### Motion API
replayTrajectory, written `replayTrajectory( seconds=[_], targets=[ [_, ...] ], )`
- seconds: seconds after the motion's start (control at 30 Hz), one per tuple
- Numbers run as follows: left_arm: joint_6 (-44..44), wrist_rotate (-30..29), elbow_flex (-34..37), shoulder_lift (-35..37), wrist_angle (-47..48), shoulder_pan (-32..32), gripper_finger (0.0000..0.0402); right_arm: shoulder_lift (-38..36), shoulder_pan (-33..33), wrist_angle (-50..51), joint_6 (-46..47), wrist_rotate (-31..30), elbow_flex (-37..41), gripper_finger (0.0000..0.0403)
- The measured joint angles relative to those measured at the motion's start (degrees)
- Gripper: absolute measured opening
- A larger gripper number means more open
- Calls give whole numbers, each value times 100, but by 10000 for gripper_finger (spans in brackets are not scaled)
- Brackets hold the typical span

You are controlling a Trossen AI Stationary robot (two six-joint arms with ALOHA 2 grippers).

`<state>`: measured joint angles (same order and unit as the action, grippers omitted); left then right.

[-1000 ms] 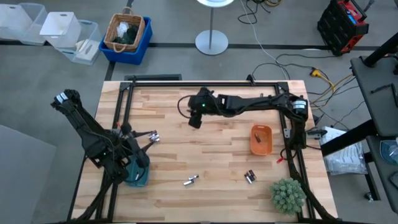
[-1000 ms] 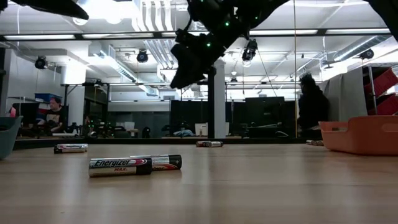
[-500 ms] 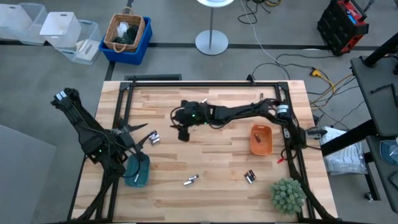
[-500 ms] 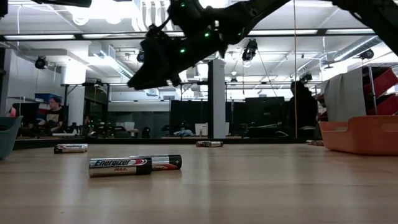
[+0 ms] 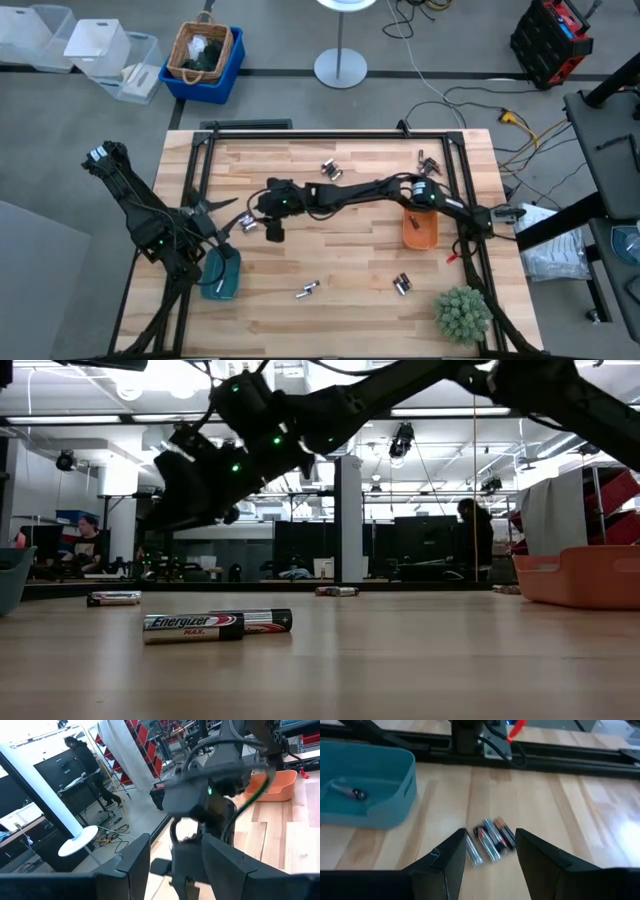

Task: Sort batteries
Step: Put the silver battery into the blue bin

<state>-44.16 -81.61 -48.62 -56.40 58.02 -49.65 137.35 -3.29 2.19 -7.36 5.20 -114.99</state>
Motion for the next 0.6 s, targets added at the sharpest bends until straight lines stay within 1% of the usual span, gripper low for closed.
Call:
replayTrajectory(
  seconds=[0.17,0.6],
  targets=[
    [0,-4,0,4,-1,0,157,240,28,5,22,275,-239,164],
    [20,-39,0,2,0,0,157,434,120,-28,-29,283,-250,164]
  ],
)
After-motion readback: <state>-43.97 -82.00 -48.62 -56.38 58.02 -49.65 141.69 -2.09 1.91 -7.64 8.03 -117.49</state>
